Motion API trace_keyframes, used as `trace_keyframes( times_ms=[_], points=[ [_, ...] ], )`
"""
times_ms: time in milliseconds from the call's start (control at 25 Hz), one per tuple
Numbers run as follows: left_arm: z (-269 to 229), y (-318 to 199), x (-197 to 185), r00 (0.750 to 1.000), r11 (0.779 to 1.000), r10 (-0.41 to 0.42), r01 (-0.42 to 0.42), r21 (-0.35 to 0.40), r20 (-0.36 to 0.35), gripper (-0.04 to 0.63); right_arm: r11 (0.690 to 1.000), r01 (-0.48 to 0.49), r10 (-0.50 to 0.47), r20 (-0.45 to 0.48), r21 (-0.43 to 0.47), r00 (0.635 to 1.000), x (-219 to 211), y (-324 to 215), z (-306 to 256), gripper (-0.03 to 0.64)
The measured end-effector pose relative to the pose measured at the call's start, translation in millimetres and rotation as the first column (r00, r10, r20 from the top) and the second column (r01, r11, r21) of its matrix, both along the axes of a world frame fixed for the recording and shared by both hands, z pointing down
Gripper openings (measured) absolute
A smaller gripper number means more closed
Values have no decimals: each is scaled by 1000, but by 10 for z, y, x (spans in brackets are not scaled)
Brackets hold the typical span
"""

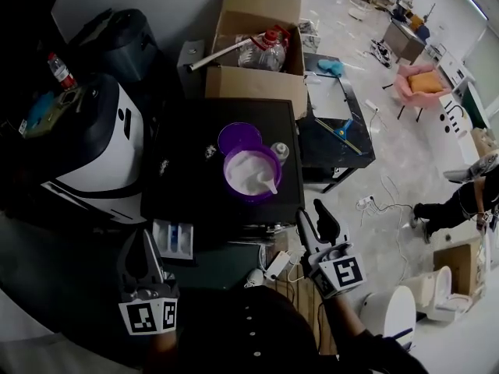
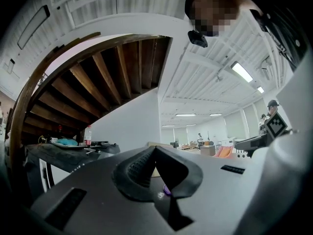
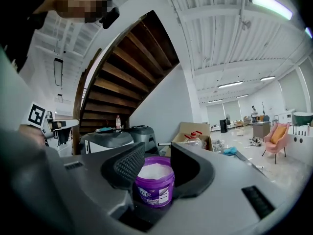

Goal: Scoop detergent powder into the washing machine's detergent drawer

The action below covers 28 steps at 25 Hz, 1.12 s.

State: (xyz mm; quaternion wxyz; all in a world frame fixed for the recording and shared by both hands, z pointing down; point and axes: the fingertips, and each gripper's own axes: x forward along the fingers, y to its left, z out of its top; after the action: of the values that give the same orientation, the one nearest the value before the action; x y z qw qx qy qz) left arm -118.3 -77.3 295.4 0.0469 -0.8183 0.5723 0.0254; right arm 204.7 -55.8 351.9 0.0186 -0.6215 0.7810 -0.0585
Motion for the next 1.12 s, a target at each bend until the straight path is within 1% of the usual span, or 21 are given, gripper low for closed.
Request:
trace_keyframes(
  times_ms=[120, 360, 440, 560, 600, 640, 680, 720, 760, 800, 840, 880, 920, 1040, 1120],
  points=[
    [17, -56, -3, 1000, 1000, -30, 30, 1, 2, 14, 1000, 23, -23, 15, -22, 1000, 11, -161, 99, 160],
    [171, -254, -89, 1000, 999, -19, 19, -41, 9, 14, 995, 45, -32, 133, -92, 991, -79, -404, 377, 160],
    [210, -368, -110, 1000, 999, 5, -4, -51, 13, 14, 991, 30, -8, 165, -132, 986, -110, -478, 503, 160],
    [242, -526, -143, 999, 997, 41, -40, -66, 25, 14, 974, -5, 57, 227, -225, 972, -132, -554, 710, 158],
    [252, -570, -161, 998, 996, 52, -50, -71, 26, 15, 968, -14, 80, 253, -252, 964, -133, -564, 784, 155],
    [272, -616, -178, 998, 995, 60, -57, -78, 27, 14, 960, -19, 106, 298, -280, 949, -131, -574, 859, 155],
    [298, -659, -196, 998, 994, 65, -63, -89, 26, 15, 950, -18, 140, 374, -312, 917, -125, -588, 934, 153],
    [323, -696, -213, 997, 993, 68, -65, -100, 24, 14, 938, -8, 183, 476, -346, 860, -115, -608, 1004, 149],
    [343, -726, -228, 997, 992, 71, -68, -110, 25, 15, 927, 9, 228, 583, -374, 780, -104, -634, 1061, 139],
    [364, -748, -240, 997, 990, 74, -71, -119, 28, 15, 921, 28, 263, 672, -389, 692, -96, -662, 1103, 119],
    [392, -767, -248, 996, 989, 79, -75, -128, 31, 14, 917, 43, 287, 732, -396, 618, -92, -677, 1138, 112],
    [432, -785, -252, 996, 987, 86, -80, -140, 32, 14, 915, 49, 304, 764, -401, 569, -90, -674, 1173, 112],
    [478, -804, -251, 995, 985, 92, -86, -151, 32, 14, 912, 49, 316, 776, -406, 546, -86, -659, 1205, 112],
    [588, -876, -241, 994, 980, 102, -96, -172, 29, 15, 911, 43, 323, 774, -410, 544, -77, -652, 1244, 118],
    [631, -914, -239, 994, 978, 106, -99, -182, 28, 15, 910, 49, 325, 782, -412, 532, -87, -671, 1261, 123]
  ],
)
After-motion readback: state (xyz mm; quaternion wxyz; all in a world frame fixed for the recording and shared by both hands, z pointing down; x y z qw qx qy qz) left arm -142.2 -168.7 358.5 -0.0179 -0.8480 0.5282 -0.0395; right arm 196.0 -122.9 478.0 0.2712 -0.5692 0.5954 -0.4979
